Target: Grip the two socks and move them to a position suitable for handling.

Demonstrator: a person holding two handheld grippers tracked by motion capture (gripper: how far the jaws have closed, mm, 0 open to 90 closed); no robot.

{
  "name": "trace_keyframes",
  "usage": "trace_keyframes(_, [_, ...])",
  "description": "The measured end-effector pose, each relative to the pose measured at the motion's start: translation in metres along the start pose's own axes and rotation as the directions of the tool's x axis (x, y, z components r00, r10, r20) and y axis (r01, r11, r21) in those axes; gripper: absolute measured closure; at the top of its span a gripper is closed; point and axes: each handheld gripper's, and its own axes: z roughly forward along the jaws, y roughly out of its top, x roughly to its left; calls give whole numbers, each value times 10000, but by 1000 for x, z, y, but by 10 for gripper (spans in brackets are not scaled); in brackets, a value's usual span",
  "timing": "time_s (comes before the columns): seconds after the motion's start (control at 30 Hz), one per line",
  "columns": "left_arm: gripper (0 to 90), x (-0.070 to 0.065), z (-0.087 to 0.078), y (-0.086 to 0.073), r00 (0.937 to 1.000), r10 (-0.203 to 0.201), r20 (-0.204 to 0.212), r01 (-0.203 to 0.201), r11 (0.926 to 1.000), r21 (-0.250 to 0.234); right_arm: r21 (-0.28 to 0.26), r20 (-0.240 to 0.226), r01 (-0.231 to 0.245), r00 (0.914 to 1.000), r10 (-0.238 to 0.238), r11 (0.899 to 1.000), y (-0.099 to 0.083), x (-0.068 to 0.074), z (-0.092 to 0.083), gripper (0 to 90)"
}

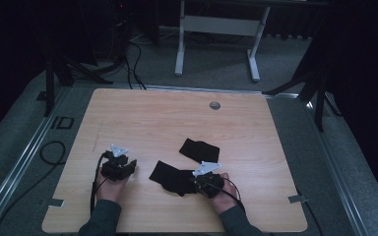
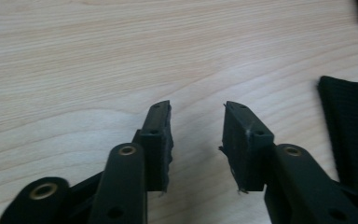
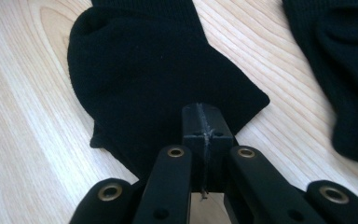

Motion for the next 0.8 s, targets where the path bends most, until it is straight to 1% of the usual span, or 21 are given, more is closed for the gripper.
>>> trace_keyframes(0.03, [648, 0, 0, 0, 10000, 0, 0, 0, 10000, 0, -2, -21, -12, 10000, 12, 10000, -1, -1, -1, 900])
trace_keyframes(0.07, [659, -3, -2, 0, 9998, 110, 174, -108, 9999, -110, -14, -31, -4, 10000, 4, 10000, -2, -2, -2, 900])
trace_keyframes(0.1, [674, -3, -2, 0, 9998, 110, 174, -108, 9999, -110, -15, -46, 54, 10000, -54, 10000, -3, -4, -2, 900])
trace_keyframes(0.13, [688, -7, -5, 0, 9992, 180, 354, -171, 9995, -249, 23, -50, -1, 10000, 1, 10000, -4, -4, -4, 900])
trace_keyframes(0.17, [700, -7, -5, 0, 9992, 180, 354, -171, 9995, -249, 23, -50, -1, 10000, 1, 10000, -4, -4, -4, 900])
trace_keyframes(0.27, [716, -20, -10, 0, 9970, 571, 515, -542, 9969, -562, 32, -44, -23, 10000, 23, 10000, -6, -8, -6, 900])
trace_keyframes(0.3, [722, -23, -11, -1, 9957, 717, 591, -681, 9958, -612, 40, -54, -21, 10000, 21, 10000, -7, -9, -7, 900])
trace_keyframes(0.37, [743, -27, -11, -1, 9945, 774, 706, -726, 9950, -688, 54, -51, -72, 10000, 72, 10000, -7, -10, -7, 900])
trace_keyframes(0.4, [762, -34, -11, -1, 9903, 929, 1036, -850, 9933, -782, 40, -78, -43, 10000, 44, 10000, -7, -11, -7, 899])
trace_keyframes(0.43, [781, -34, -11, -1, 9903, 929, 1036, -850, 9933, -782, 40, -78, -43, 10000, 44, 10000, -7, -11, -7, 899])
trace_keyframes(0.47, [797, -42, -9, -1, 9817, 1214, 1469, -1103, 9906, -811, 63, -98, -53, 9999, 54, 10000, -8, -12, -8, 900])
trace_keyframes(0.5, [809, -42, -9, -1, 9817, 1214, 1469, -1103, 9906, -811, 63, -98, -53, 9999, 54, 10000, -8, -12, -8, 900])
trace_keyframes(0.53, [824, -50, -7, -1, 9718, 1449, 1862, -1313, 9878, -835, 71, -133, -3, 9999, 4, 10000, -8, -12, -8, 899])
trace_keyframes(0.57, [839, -50, -7, -1, 9718, 1449, 1862, -1313, 9878, -835, 71, -133, -3, 9999, 4, 10000, -8, -12, -8, 899])
trace_keyframes(0.6, [854, -57, -6, -1, 9647, 1710, 2002, -1570, 9840, -843, 87, -165, 31, 9999, -30, 10000, -8, -13, -8, 899])
trace_keyframes(0.63, [868, -57, -6, -1, 9647, 1710, 2002, -1570, 9840, -843, 87, -165, 31, 9999, -30, 10000, -8, -13, -8, 899])
trace_keyframes(0.67, [879, -64, -4, -2, 9574, 1942, 2138, -1817, 9803, -769, 110, -170, 63, 9998, -61, 9999, -8, -13, -8, 899])
trace_keyframes(0.7, [890, -64, -4, -2, 9574, 1942, 2138, -1817, 9803, -769, 110, -170, 63, 9998, -61, 9999, -8, -13, -8, 899])
trace_keyframes(0.73, [897, -69, -1, -3, 9513, 2121, 2239, -2012, 9770, -704, 124, -168, 86, 9998, -84, 9999, -8, -13, -8, 899])
trace_keyframes(0.77, [898, -69, -1, -3, 9513, 2121, 2239, -2012, 9770, -704, 124, -168, 86, 9998, -84, 9999, -8, -13, -8, 899])
trace_keyframes(0.8, [898, -74, 1, -4, 9456, 2242, 2357, -2145, 9745, -666, 139, -203, 99, 9997, -97, 9999, -8, -14, -9, 899])
